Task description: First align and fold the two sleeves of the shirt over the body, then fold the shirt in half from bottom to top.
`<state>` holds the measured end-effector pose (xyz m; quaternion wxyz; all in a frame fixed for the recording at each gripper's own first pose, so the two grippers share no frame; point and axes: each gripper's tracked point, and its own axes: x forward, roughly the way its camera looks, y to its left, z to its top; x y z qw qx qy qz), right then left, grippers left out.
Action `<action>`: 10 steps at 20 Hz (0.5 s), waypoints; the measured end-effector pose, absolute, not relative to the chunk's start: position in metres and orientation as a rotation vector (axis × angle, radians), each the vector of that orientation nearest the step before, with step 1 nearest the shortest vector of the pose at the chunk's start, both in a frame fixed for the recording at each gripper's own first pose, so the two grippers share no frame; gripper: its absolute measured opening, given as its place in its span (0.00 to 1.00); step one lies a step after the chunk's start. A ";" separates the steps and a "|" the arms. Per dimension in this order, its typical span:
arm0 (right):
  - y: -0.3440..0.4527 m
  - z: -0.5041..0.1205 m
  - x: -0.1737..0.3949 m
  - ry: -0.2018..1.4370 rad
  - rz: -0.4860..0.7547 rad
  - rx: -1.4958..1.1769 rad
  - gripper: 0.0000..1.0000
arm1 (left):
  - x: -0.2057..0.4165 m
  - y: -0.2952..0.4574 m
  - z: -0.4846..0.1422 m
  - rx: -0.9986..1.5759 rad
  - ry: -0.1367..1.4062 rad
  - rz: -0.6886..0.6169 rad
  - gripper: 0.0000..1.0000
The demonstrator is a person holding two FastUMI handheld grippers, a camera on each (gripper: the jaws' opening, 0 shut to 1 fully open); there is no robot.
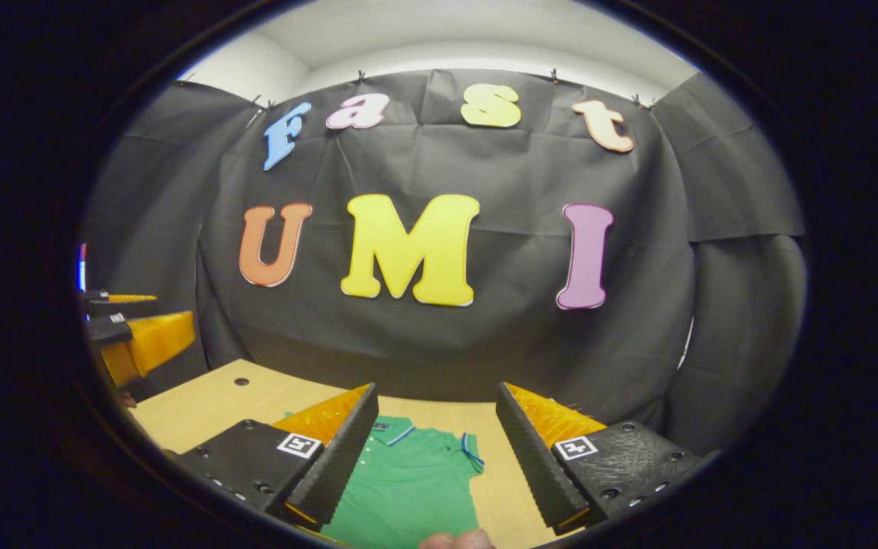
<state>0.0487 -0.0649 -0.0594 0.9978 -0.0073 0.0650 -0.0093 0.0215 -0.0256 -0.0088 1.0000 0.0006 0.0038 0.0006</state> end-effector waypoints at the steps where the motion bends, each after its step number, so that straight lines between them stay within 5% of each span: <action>1: -0.083 -0.085 0.066 0.184 -0.029 -0.020 0.97 | 0.025 -0.027 -0.009 -0.007 0.007 0.005 1.00; 10: -0.129 -0.221 0.166 0.472 0.055 -0.060 0.97 | 0.047 -0.028 -0.005 -0.001 -0.006 0.089 1.00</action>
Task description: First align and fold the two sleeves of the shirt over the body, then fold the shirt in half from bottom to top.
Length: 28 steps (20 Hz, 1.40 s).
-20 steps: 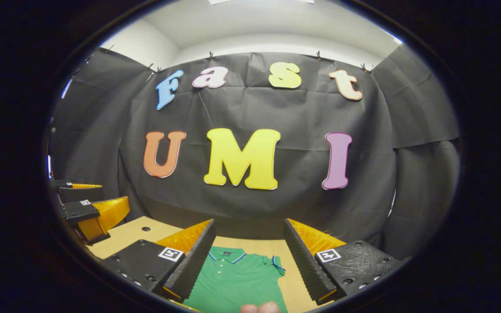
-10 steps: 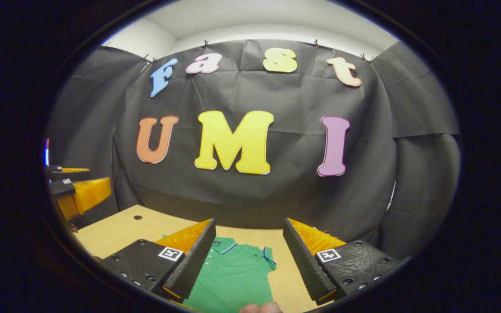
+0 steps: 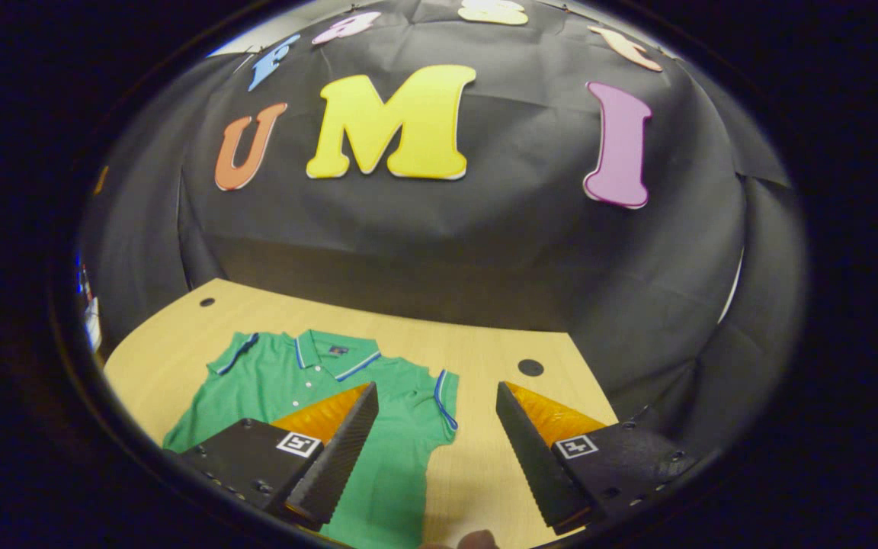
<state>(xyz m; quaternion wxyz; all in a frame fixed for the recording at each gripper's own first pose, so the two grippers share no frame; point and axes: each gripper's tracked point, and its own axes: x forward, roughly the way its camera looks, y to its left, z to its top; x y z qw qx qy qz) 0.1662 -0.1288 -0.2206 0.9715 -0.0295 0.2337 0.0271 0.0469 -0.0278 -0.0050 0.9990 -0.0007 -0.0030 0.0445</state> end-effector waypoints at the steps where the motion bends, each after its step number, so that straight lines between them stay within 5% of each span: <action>1: -0.129 -0.232 0.176 0.490 0.065 -0.063 0.95 | 0.050 -0.031 -0.005 -0.002 -0.005 0.091 1.00; 14: -0.146 -0.364 0.252 0.713 0.139 -0.040 0.95 | 0.090 -0.052 -0.024 0.057 0.073 0.146 1.00; 17: -0.146 -0.379 0.256 0.750 0.135 0.000 0.79 | 0.093 -0.057 -0.027 0.067 0.093 0.148 1.00; 21: -0.153 -0.392 0.255 0.792 0.126 0.006 0.44 | 0.098 -0.067 -0.029 0.089 0.101 0.130 1.00; 22: -0.155 -0.395 0.254 0.803 0.115 0.020 0.21 | 0.099 -0.069 -0.028 0.091 0.100 0.121 1.00; 24: -0.154 -0.395 0.252 0.824 0.130 0.057 0.07 | 0.098 -0.072 -0.030 0.093 0.104 0.116 1.00; 28: -0.154 -0.381 0.252 0.826 0.115 0.116 0.00 | 0.101 -0.075 -0.028 0.098 0.100 0.098 1.00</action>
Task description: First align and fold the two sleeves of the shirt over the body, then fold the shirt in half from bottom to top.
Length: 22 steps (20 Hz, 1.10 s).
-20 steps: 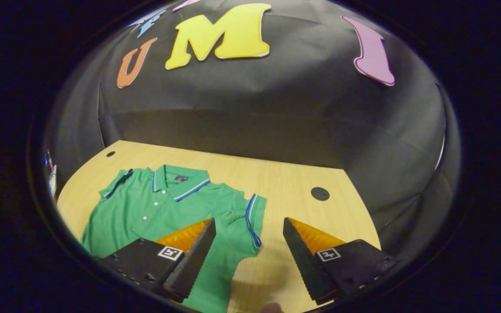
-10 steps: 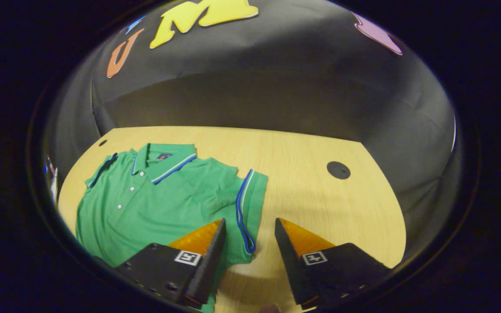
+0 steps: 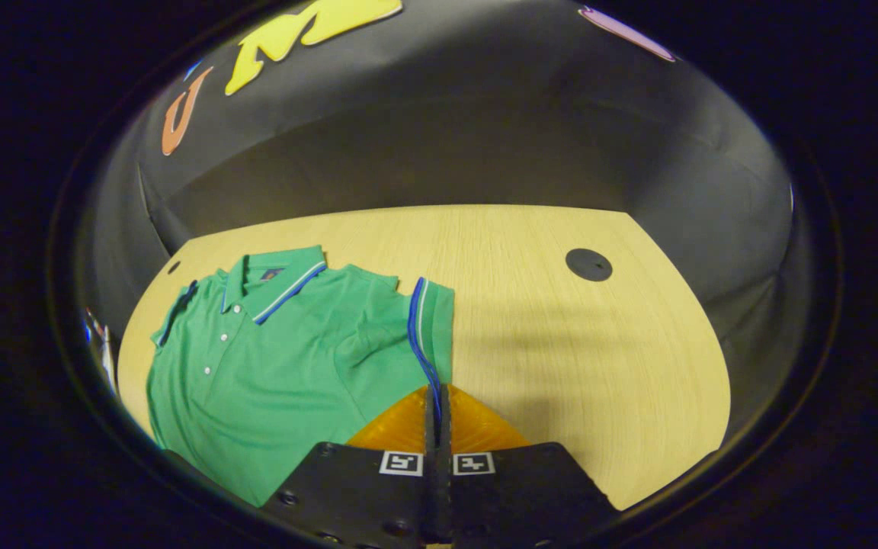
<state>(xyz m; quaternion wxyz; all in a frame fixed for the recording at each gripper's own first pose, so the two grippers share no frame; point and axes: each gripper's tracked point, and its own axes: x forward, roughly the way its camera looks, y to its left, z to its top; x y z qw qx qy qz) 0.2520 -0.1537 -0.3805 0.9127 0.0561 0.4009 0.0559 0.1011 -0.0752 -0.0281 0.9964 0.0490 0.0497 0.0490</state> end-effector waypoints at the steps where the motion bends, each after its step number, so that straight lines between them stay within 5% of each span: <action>1: -0.152 -0.375 0.253 0.811 0.122 0.122 0.00 | 0.101 -0.076 -0.028 0.095 0.100 0.092 1.00; 10: -0.071 -0.290 0.260 0.685 0.151 0.195 0.00 | 0.089 -0.049 -0.038 0.026 0.124 0.102 1.00; 19: 0.041 -0.319 0.252 0.793 0.131 0.154 0.00 | 0.062 0.026 -0.060 0.003 0.187 0.154 1.00; 22: 0.073 -0.320 0.239 0.825 0.185 0.194 0.17 | 0.062 0.037 -0.062 0.010 0.194 0.139 1.00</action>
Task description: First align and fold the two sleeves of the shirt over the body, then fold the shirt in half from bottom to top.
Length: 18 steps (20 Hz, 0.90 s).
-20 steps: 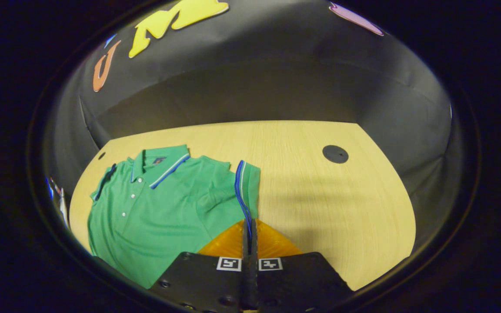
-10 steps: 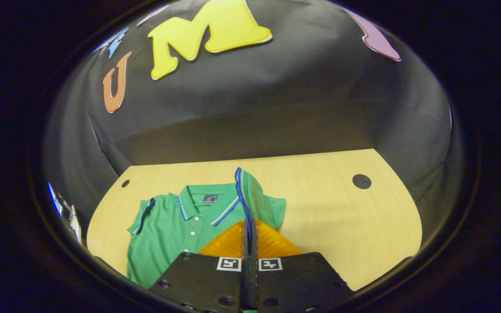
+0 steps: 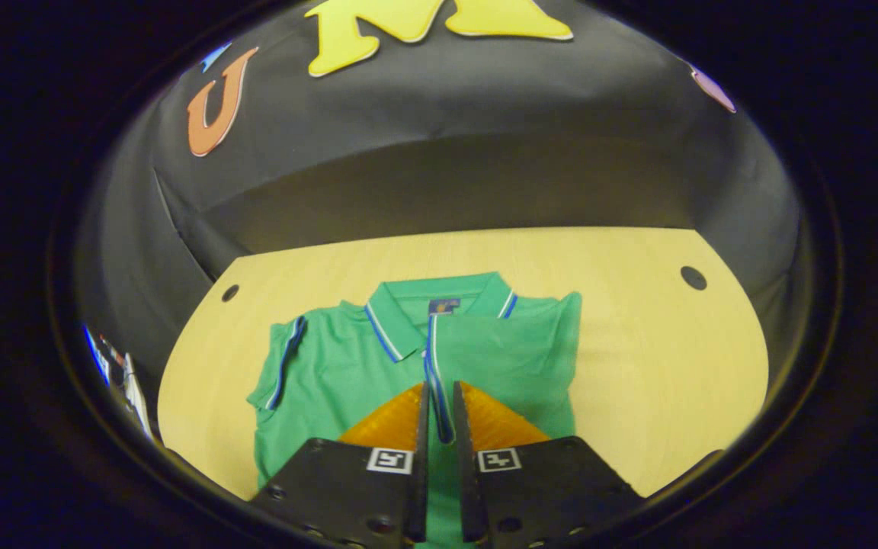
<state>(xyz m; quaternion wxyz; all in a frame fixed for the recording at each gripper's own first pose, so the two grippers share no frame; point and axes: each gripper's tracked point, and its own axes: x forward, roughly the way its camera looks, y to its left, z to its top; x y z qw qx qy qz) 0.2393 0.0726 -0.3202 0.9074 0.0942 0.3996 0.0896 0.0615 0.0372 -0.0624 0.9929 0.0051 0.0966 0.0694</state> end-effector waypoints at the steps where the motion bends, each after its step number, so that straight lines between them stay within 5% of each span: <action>1: 0.081 -0.315 0.237 0.811 0.206 0.205 0.26 | 0.062 0.040 -0.064 0.012 0.193 0.130 1.00; 4: 0.080 -0.288 0.220 0.763 0.217 0.173 0.90 | 0.073 0.042 -0.076 0.010 0.201 0.098 1.00; 6: 0.069 -0.263 0.207 0.720 0.203 0.153 0.96 | 0.087 0.040 -0.090 0.002 0.209 0.073 1.00; 12: 0.000 -0.192 0.154 0.588 0.121 0.066 0.96 | 0.147 0.018 -0.175 -0.016 0.328 -0.039 1.00; 18: -0.039 -0.181 0.102 0.614 0.036 0.045 0.96 | 0.190 0.029 -0.281 -0.010 0.514 0.010 1.00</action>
